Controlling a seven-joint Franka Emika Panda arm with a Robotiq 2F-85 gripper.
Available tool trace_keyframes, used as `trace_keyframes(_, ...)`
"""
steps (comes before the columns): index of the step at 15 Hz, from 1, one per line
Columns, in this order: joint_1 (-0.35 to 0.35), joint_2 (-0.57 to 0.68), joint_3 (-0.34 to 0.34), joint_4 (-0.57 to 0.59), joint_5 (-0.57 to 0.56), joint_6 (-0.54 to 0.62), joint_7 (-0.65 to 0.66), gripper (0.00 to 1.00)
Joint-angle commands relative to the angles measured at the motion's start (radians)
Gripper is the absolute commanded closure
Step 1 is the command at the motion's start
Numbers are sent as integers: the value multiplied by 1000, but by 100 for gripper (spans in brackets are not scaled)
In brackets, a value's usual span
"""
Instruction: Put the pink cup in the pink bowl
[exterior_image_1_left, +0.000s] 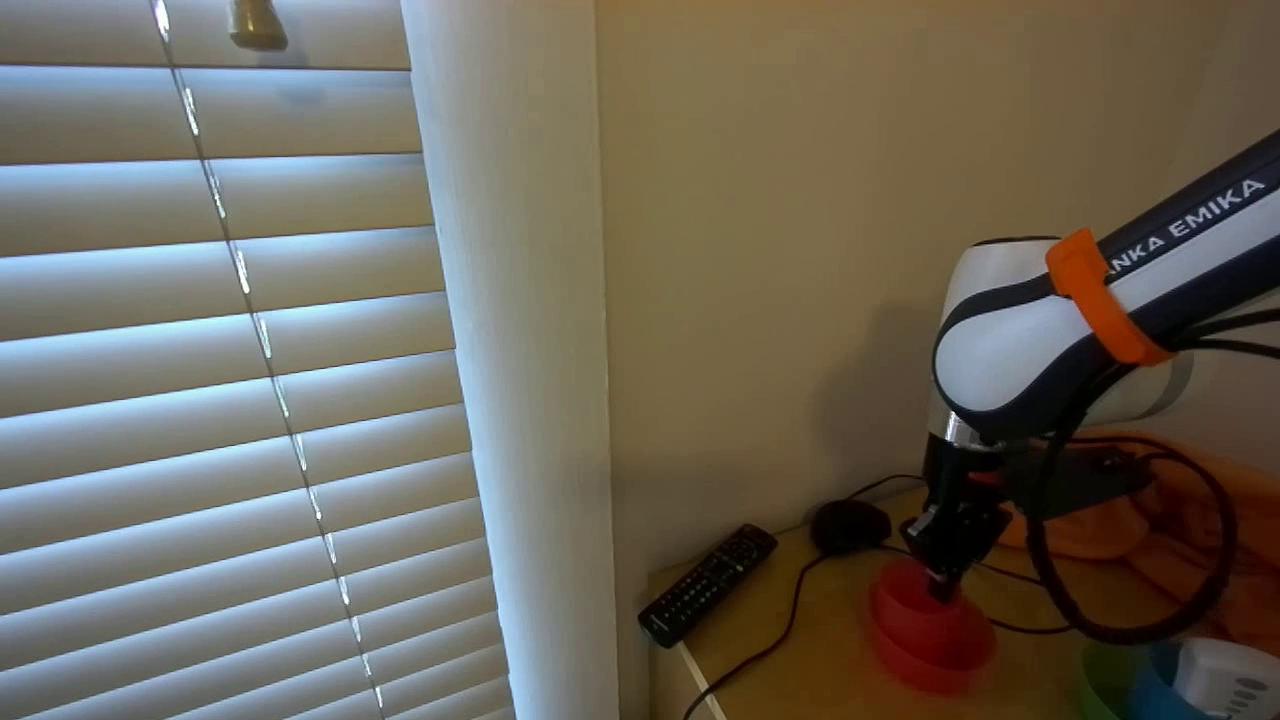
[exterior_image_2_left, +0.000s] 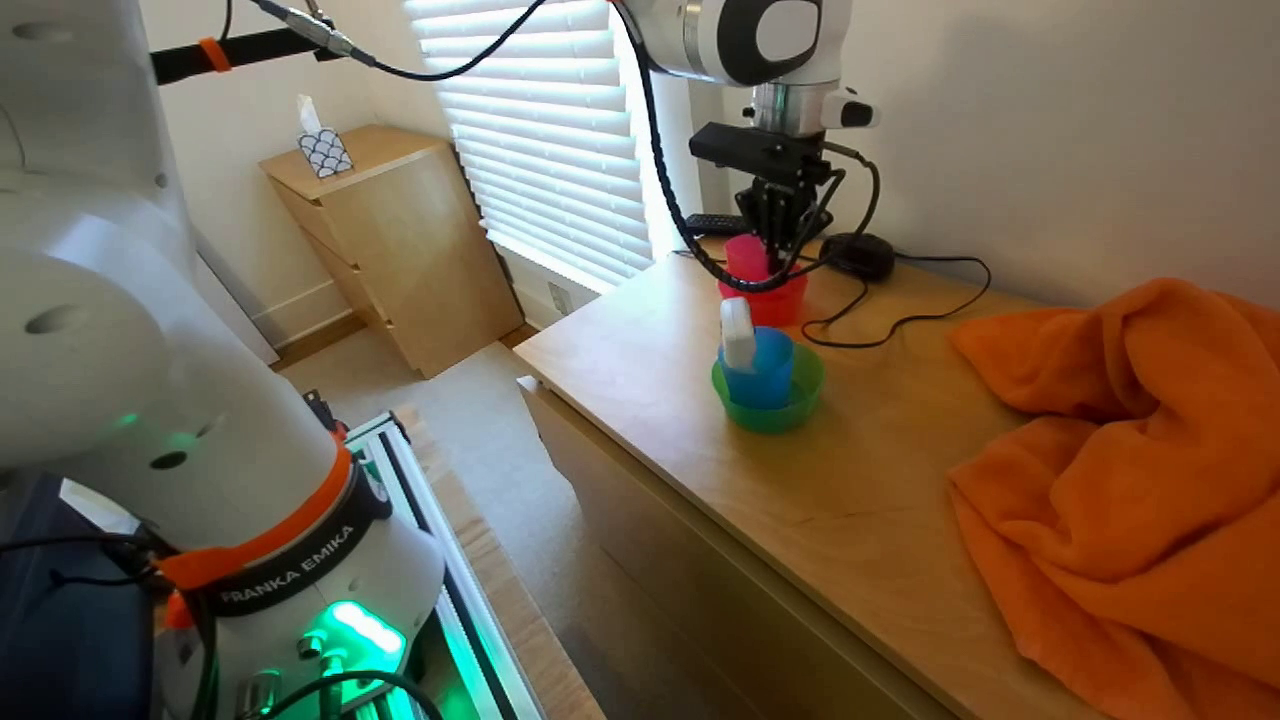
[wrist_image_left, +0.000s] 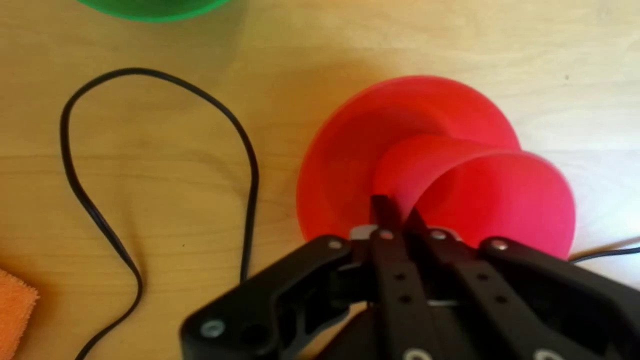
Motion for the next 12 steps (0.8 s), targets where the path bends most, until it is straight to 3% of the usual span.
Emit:
trace_keyframes(1, 20, -6, -13, 38, -66, -91, 63, 64)
trace_keyframes(6, 48, -153, -6, 4, -137, -225, 135, 26)
trace_keyframes(8, 57, -271, 18, -54, -160, -203, 81, 10)
trace_keyframes(9, 40, -138, 10, 37, -128, -204, 95, 4)
trace_keyframes(10, 45, -173, 14, 31, -130, -207, 96, 22)
trace_keyframes(12, 45, -179, 15, 31, -129, -211, 97, 6)
